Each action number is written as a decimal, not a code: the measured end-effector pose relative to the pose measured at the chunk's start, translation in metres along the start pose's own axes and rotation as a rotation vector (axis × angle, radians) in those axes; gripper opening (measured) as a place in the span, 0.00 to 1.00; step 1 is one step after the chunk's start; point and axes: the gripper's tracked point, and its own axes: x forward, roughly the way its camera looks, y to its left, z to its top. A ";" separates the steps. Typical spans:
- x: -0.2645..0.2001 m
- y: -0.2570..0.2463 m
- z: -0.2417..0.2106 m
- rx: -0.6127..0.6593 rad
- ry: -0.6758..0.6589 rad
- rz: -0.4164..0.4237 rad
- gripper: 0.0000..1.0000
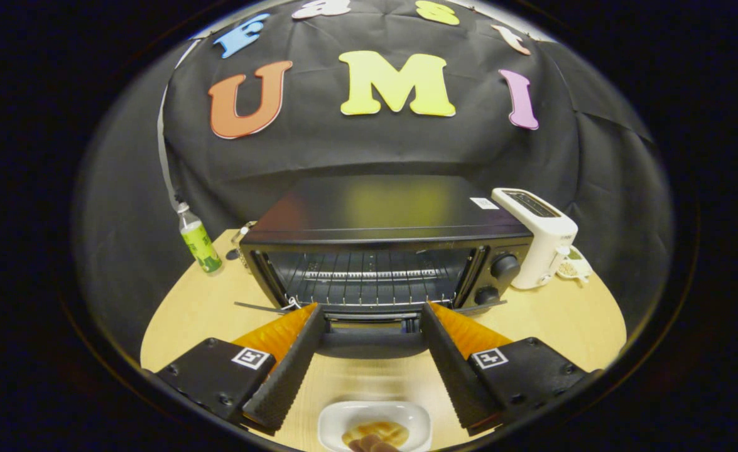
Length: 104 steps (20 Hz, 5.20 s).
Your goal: Open the toaster oven, put the food inside, and close the toaster oven door.
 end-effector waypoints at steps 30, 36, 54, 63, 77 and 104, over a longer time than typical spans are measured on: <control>-0.011 -0.003 -0.136 0.098 0.126 0.013 1.00; -0.047 0.001 -0.145 0.101 0.071 0.052 1.00; -0.081 -0.001 -0.215 0.054 0.047 -0.011 1.00; -0.083 -0.004 -0.211 0.085 0.042 -0.010 0.90; -0.106 0.014 -0.138 0.209 -0.105 0.127 0.87; 0.067 -0.027 -0.008 0.507 -0.188 0.142 0.85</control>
